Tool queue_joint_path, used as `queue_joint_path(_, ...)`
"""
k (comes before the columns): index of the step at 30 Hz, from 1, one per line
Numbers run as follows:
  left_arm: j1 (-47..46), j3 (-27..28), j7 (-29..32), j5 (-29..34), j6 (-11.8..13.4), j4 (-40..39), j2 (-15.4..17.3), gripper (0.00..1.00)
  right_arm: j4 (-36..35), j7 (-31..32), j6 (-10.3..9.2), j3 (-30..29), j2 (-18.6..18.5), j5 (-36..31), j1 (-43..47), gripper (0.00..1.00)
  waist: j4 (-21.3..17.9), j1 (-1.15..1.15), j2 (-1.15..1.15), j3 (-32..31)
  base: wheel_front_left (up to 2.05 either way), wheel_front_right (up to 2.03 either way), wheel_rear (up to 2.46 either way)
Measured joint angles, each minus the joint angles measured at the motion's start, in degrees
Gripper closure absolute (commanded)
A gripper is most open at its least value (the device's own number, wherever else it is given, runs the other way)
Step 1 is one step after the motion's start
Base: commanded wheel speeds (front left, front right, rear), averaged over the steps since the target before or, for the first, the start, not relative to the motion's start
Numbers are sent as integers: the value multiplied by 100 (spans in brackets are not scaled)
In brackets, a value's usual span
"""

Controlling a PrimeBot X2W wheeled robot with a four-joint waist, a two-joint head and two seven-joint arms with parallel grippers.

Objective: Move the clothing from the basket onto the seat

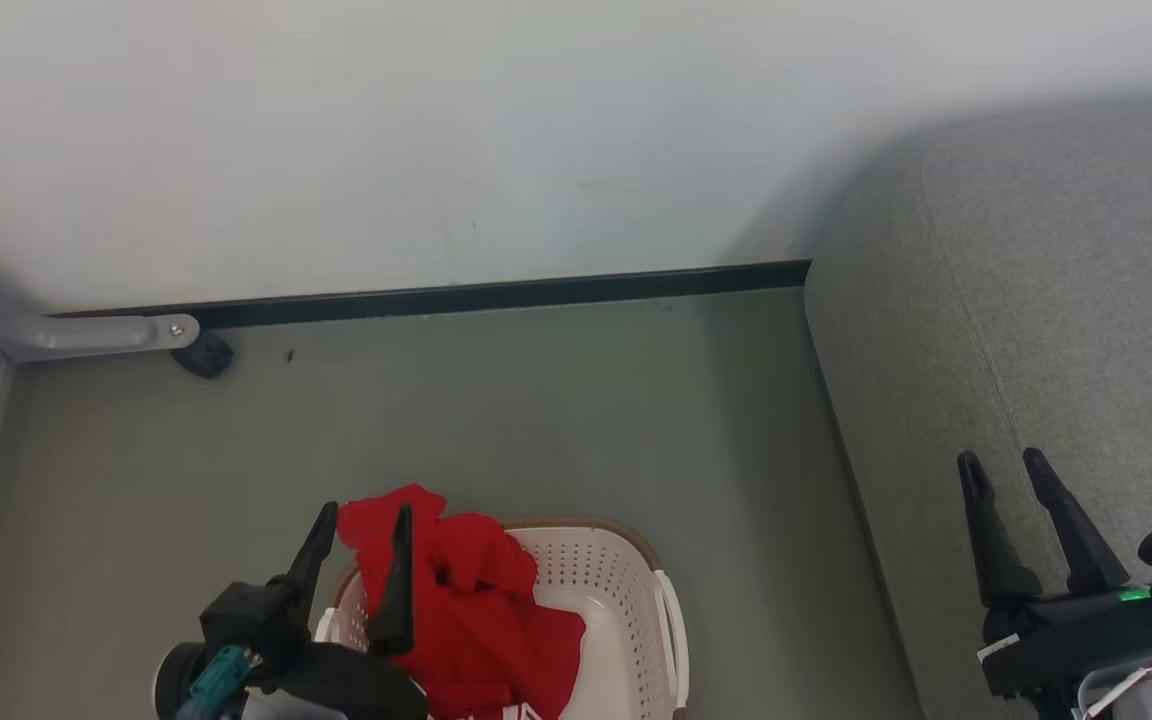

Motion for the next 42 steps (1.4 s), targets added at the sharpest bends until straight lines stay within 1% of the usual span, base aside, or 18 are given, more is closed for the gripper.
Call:
queue_joint_path(8, -474, -43, 78, -9, 14, 587, -54, 0, -163, -1, 19, 21, 52, -9, -340, 0, -192, 0, 0, 465, 0, 0, 0)
queue_joint_path(11, -641, -60, 159, -9, 58, 823, -62, 0, -216, -1, 19, 37, 56, -51, -448, 0, -265, 0, 0, 643, 0, 0, 0)
queue_joint_path(16, -878, -107, 279, -19, 82, 1232, -77, 0, -321, -1, 27, 152, 76, -93, -617, 0, -391, 0, 0, 939, 0, 0, 0)
queue_joint_path(28, -1553, -1, 490, -155, 169, 2120, -87, 0, -541, -2, 44, 285, 54, -97, -1012, 0, -702, 0, 0, 1682, 0, 0, 0)
queue_joint_path(32, -1805, 36, 580, -175, 256, 2404, -101, 0, -587, -2, 44, 334, 40, -96, -1126, 0, -789, 0, 0, 1933, 0, 0, 0)
queue_joint_path(42, -2195, 266, 771, -278, 368, 3105, -96, 0, -615, -2, 44, 426, 43, -90, -1342, 0, -989, 0, 1, 2456, 0, 0, 0)
